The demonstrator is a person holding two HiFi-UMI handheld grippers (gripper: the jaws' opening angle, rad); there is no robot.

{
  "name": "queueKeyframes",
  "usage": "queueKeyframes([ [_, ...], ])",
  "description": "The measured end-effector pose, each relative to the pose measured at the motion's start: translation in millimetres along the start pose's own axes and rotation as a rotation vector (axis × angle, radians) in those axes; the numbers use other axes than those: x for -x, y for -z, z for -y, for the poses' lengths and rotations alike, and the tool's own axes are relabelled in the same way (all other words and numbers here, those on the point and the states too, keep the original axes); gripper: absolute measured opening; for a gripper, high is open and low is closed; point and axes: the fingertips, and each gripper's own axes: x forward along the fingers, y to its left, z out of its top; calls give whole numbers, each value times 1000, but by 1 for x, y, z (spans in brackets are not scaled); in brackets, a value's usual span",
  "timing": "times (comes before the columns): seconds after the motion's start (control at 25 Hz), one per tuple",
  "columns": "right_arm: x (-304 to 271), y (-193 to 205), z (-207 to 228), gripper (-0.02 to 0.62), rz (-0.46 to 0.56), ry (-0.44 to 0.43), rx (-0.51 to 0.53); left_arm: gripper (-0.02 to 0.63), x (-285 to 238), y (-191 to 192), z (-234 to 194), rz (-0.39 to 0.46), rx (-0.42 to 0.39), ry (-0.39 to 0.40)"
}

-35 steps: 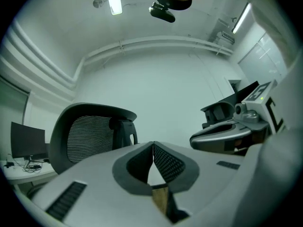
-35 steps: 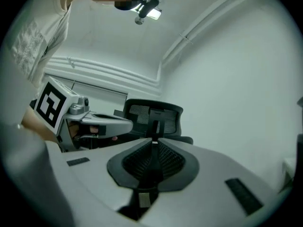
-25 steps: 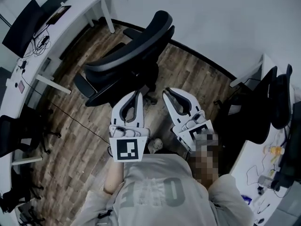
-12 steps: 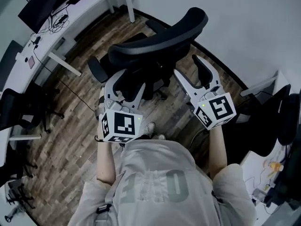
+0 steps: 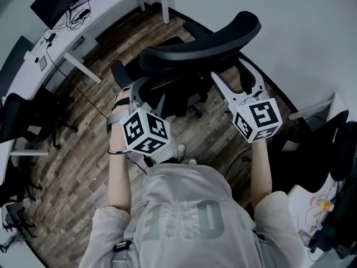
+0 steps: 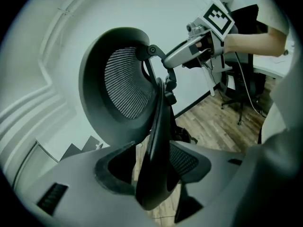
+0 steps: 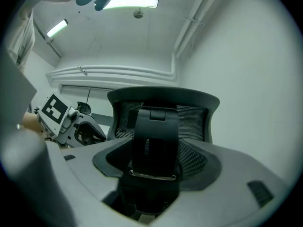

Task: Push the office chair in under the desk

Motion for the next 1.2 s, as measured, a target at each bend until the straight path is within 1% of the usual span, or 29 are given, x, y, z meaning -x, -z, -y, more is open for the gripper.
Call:
queueKeyframes([
  [0.04,-1,0,0,285,3,-5,-4,225,-2,-1,2,-9,-14,9],
  [0.08,-1,-1,0,285,6,-10,-7,192,-4,-1,5,-17,-29,15],
  [0.12,-2,-1,0,285,11,-15,-9,183,-5,-1,6,-25,-39,19],
  [0.28,-2,0,-1,285,15,-9,-16,175,-6,0,7,-43,-59,39],
  [0.4,-3,0,1,285,11,-8,-18,172,-7,-1,8,-35,-73,41],
  [0.68,-8,2,2,285,-4,-13,-23,169,-13,1,6,-56,-49,80],
  [0.84,-15,2,5,285,-3,-15,-21,169,-20,2,0,-63,-53,63],
  [1.0,-38,0,6,287,-9,-25,-23,170,-31,9,-18,-84,-42,57],
  [1.2,-72,-2,16,287,12,-38,-19,175,-54,13,-44,-74,-40,26],
])
